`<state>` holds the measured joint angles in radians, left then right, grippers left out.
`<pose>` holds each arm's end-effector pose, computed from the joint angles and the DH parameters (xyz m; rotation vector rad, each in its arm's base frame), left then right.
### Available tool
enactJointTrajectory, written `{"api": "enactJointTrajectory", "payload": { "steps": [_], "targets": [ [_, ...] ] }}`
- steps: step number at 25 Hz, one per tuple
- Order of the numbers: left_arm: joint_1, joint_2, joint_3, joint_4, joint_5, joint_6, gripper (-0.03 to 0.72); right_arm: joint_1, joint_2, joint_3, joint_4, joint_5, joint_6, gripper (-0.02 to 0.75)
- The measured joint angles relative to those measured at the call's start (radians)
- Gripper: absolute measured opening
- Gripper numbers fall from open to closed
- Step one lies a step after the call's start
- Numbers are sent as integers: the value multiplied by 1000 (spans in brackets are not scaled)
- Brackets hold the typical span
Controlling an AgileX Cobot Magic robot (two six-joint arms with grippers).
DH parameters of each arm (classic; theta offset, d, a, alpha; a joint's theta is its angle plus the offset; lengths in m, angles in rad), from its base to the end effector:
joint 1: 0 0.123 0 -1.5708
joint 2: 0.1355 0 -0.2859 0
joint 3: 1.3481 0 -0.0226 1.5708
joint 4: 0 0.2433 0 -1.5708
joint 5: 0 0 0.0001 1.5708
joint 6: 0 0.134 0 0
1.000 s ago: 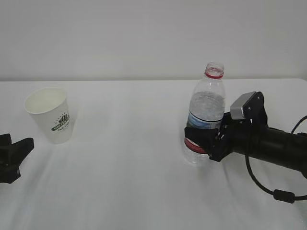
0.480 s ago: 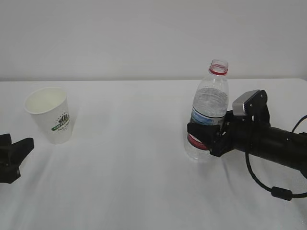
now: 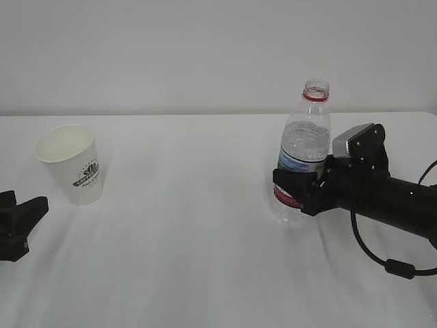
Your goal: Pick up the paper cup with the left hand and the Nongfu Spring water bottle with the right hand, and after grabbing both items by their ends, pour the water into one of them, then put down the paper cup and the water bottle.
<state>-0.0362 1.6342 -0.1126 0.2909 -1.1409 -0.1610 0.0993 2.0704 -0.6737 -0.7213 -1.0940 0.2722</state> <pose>0.2337 -0.0434 0.1257 0.1806 1.8718 -0.2980 0.3470 0.1135 0.0875 -0.6121 1.7848 0.5884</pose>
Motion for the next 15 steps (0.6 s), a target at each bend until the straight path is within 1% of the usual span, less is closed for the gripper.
{"api": "enactJointTrajectory", "payload": {
  "steps": [10, 15],
  "targets": [
    [0, 0, 0, 0, 0, 0, 431, 0, -11, 8, 136, 31, -17, 503],
    [0, 0, 0, 0, 0, 0, 431, 0, -16, 50, 241, 2, -60, 503]
  ]
}}
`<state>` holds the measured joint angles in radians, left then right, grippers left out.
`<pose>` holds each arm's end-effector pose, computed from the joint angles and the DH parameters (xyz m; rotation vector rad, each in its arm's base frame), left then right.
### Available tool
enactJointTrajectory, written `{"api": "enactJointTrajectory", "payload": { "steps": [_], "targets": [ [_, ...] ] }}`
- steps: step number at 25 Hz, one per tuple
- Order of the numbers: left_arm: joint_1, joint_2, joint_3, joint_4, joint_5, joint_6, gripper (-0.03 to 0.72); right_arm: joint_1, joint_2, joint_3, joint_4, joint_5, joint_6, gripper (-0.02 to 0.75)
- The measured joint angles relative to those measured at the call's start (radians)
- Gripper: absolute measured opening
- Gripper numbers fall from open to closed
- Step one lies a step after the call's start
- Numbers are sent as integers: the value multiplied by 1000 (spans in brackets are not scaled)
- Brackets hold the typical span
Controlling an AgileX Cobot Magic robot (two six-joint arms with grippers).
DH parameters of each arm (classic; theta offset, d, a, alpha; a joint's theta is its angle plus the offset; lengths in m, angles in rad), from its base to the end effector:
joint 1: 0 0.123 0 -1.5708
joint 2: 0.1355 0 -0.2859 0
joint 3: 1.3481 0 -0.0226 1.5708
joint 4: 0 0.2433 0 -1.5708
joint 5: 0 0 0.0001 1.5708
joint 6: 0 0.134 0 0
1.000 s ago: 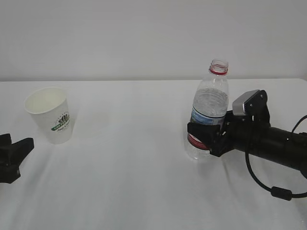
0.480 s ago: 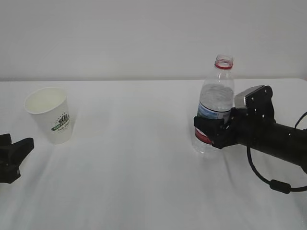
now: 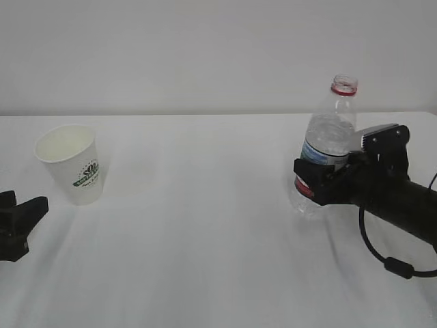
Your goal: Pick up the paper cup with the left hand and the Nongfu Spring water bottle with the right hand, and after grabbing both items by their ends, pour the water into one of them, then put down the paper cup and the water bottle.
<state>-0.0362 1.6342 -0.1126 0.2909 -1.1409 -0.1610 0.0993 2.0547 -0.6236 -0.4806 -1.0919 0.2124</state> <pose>0.2337 -0.0434 0.1257 0.1806 1.8718 -0.2980 0.3521 0.0903 0.0873 -0.4041 1.8259 0.4477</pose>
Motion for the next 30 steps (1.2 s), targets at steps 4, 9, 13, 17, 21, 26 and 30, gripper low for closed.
{"api": "enactJointTrajectory", "payload": {
  "steps": [4, 9, 13, 17, 21, 26, 30],
  "targets": [
    [0, 0, 0, 0, 0, 0, 431, 0, -9, 75, 104, -57, -61, 503],
    [0, 0, 0, 0, 0, 0, 431, 0, -38, 153, 206, -81, -116, 502],
    [0, 0, 0, 0, 0, 0, 431, 0, -57, 185, 220, -84, -136, 502],
    [0, 0, 0, 0, 0, 0, 431, 0, -92, 198, 222, -45, -136, 501],
    [0, 0, 0, 0, 0, 0, 431, 0, -133, 209, 222, -8, -136, 501],
    [0, 0, 0, 0, 0, 0, 431, 0, -182, 240, 222, -3, -136, 501],
    [0, 0, 0, -2, 0, 0, 431, 0, -186, 271, 239, 1, -136, 501]
  ]
}}
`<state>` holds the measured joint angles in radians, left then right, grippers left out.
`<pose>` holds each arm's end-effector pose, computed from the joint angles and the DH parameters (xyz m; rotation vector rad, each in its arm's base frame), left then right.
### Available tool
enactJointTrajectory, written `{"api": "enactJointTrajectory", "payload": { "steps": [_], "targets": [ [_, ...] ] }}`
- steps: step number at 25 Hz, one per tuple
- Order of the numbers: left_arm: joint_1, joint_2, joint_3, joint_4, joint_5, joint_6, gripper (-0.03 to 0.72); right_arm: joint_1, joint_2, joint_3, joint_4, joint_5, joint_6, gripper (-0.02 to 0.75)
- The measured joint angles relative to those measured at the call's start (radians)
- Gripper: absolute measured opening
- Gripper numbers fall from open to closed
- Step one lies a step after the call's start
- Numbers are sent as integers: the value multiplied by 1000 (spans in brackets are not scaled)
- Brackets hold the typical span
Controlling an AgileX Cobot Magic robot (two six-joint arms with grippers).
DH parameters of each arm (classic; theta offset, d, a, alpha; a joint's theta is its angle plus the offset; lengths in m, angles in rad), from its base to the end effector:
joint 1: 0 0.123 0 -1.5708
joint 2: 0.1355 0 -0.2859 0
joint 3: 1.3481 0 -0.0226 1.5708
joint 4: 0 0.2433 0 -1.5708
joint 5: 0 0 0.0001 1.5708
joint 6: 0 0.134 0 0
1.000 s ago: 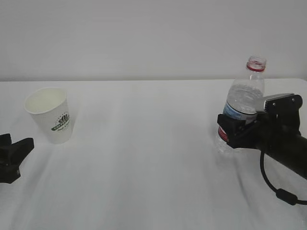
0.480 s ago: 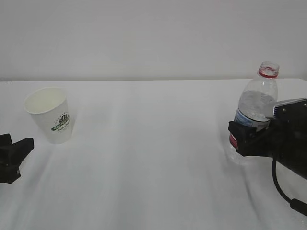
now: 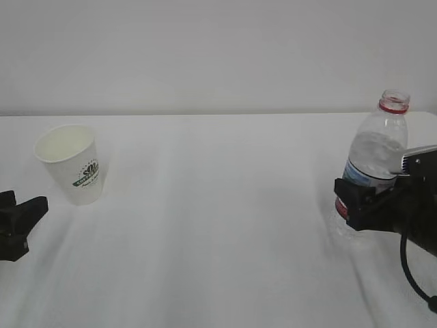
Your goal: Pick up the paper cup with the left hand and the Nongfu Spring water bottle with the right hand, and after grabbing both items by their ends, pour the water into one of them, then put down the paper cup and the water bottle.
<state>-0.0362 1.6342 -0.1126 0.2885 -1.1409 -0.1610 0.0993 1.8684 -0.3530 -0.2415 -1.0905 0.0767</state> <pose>0.2338 -0.0431 0.1257 0.1781 1.8718 -0.2967 0.2956 0.0580 0.0999 -0.2734 1.9006 0.2473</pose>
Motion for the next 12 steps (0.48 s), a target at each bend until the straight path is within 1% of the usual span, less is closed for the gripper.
{"api": "enactJointTrajectory", "payload": {
  "steps": [12],
  "targets": [
    [0, 0, 0, -21, 0, 0, 431, -6, -25, 40, -13, 12, 0, 499]
  ]
}}
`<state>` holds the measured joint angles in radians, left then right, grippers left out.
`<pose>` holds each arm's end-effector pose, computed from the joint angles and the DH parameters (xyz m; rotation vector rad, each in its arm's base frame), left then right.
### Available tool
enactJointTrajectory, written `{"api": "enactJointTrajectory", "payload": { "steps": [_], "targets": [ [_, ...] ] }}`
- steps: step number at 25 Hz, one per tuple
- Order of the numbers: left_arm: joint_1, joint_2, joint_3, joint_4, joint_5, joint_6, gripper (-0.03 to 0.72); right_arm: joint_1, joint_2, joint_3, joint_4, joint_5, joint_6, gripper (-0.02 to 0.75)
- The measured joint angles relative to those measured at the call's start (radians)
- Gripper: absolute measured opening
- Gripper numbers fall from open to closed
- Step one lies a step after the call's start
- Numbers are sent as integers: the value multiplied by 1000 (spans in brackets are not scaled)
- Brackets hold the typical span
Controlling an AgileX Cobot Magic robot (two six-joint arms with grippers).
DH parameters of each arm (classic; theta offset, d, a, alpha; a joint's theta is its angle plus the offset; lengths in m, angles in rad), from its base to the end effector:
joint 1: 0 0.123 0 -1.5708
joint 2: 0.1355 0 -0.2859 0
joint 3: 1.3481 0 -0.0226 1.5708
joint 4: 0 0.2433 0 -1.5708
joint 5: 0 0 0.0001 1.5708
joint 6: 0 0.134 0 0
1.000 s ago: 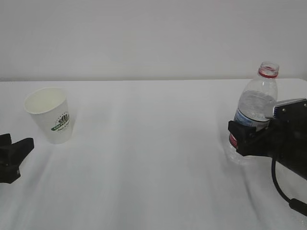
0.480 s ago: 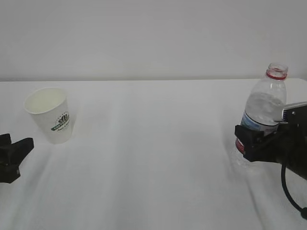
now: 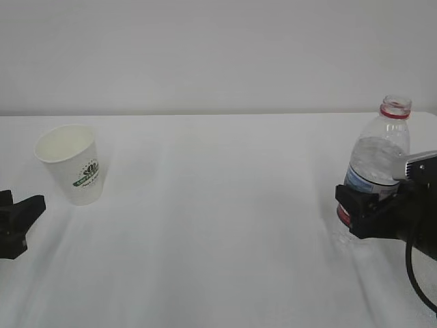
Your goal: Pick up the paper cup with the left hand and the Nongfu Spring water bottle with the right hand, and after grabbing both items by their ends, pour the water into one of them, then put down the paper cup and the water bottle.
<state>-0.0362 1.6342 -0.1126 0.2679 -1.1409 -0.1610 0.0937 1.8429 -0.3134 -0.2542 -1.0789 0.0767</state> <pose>0.2346 -0.0408 0.1258 0.1570 1.8722 -0.2853 0.2843 0.0565 0.0989 -0.2825 1.9256 0.2495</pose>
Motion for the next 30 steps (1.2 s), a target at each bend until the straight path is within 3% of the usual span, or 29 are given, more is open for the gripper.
{"api": "enactJointTrajectory", "payload": {
  "steps": [6, 12, 30],
  "targets": [
    [0, 0, 0, -2, 0, 0, 431, 0, -32, 9, -41, 0, 0, 499],
    [0, 0, 0, -2, 0, 0, 431, 0, -74, 46, 49, 0, -2, 498],
    [0, 0, 0, -4, 0, 0, 431, 0, -87, 48, 159, 0, -115, 497]
  ]
}}
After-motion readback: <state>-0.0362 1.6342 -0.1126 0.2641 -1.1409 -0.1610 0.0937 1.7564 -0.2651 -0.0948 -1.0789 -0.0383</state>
